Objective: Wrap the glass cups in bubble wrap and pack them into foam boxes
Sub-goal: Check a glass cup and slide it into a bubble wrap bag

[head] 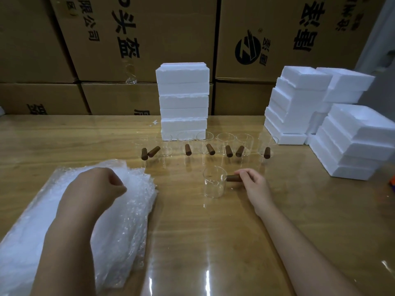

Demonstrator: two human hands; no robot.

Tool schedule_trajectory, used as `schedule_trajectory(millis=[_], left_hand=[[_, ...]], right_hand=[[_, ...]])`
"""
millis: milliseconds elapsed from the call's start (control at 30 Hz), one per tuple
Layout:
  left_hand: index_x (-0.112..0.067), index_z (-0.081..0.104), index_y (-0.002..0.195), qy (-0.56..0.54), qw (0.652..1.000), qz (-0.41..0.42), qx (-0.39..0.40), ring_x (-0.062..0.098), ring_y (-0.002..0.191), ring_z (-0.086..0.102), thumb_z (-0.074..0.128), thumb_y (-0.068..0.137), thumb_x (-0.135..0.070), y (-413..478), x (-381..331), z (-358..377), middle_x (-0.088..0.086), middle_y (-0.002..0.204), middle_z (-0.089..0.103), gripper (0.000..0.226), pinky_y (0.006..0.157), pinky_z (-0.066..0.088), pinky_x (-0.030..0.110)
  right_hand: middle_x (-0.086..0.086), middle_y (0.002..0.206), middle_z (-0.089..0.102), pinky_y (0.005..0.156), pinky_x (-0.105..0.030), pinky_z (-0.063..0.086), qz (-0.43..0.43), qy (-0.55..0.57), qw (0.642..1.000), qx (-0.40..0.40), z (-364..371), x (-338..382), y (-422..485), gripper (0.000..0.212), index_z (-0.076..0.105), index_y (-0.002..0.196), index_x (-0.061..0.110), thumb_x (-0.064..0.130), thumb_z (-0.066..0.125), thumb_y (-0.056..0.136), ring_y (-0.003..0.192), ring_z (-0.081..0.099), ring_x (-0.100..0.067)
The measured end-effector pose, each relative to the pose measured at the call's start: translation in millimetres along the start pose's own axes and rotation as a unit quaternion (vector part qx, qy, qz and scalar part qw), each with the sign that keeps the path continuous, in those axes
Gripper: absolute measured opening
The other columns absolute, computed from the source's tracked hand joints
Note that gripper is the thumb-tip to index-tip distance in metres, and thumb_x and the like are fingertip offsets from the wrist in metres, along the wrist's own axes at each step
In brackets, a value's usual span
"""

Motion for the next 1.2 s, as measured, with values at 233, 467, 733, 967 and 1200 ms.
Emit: schedule_trajectory(millis=[233, 467, 733, 967, 1200], left_hand=[[-0.025, 0.062, 0.074, -0.145, 0.967, 0.205, -0.029, 0.005, 0.07, 0.059, 0.07, 0.083, -0.02, -26.9, -65.3, -31.7, -0.009, 0.076, 0.064, 0.012, 0.06, 0.05, 0.025], [-0.027, 0.062, 0.08, -0.206, 0.899, 0.385, 0.048, 0.002, 0.084, 0.062, 0.062, 0.083, -0.021, -64.5, -134.9, -46.9, -0.018, 0.088, 0.064, 0.007, 0.072, 0.049, 0.014], [-0.034, 0.06, 0.083, -0.194, 0.881, 0.432, 0.018, 0.001, 0.084, 0.063, 0.055, 0.078, -0.028, -70.7, -166.6, -71.0, -0.022, 0.088, 0.066, 0.01, 0.076, 0.049, 0.023], [-0.039, 0.057, 0.104, -0.238, 0.885, 0.399, 0.0, -0.007, 0.091, 0.06, 0.055, 0.074, -0.054, -59.1, -168.7, -56.3, -0.03, 0.099, 0.06, 0.033, 0.08, 0.048, 0.014], [-0.038, 0.06, 0.1, -0.214, 0.884, 0.416, 0.001, -0.002, 0.084, 0.064, 0.065, 0.086, -0.04, -47.7, -174.4, -41.7, -0.025, 0.089, 0.067, 0.015, 0.076, 0.051, 0.022]], right_hand=[[0.007, 0.102, 0.055, 0.084, -0.036, 0.049, -0.182, -0.049, 0.974, -0.13, -25.0, 38.6, -17.5, 0.012, 0.062, 0.086, 0.022, 0.014, 0.057, 0.092, 0.1, 0.056, -0.018], [0.038, 0.106, 0.053, 0.088, -0.016, 0.046, -0.266, -0.053, 0.961, 0.053, 15.5, 135.2, -45.4, 0.035, 0.057, 0.105, 0.045, 0.013, 0.056, 0.093, 0.106, 0.05, 0.005], [0.027, 0.121, 0.058, 0.101, -0.033, 0.037, -0.318, -0.115, 0.905, 0.259, 24.8, 220.8, -78.2, 0.02, 0.065, 0.102, 0.039, 0.044, 0.064, 0.082, 0.122, 0.048, 0.003], [0.017, 0.088, 0.07, 0.076, -0.008, 0.042, -0.333, -0.047, 0.927, 0.165, -0.2, 228.2, -67.2, 0.012, 0.071, 0.087, 0.029, 0.031, 0.06, 0.09, 0.089, 0.061, 0.001], [0.007, 0.088, 0.072, 0.08, -0.02, 0.051, -0.26, -0.001, 0.956, 0.135, -4.7, 210.5, -43.1, 0.017, 0.072, 0.09, 0.02, 0.022, 0.056, 0.094, 0.085, 0.066, -0.004]])
Point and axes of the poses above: each hand's wrist, its own y-axis towards the middle knuckle, its own z-axis out of the palm, x = y × z, the point moved 10 cm from there along y, towards the middle knuckle
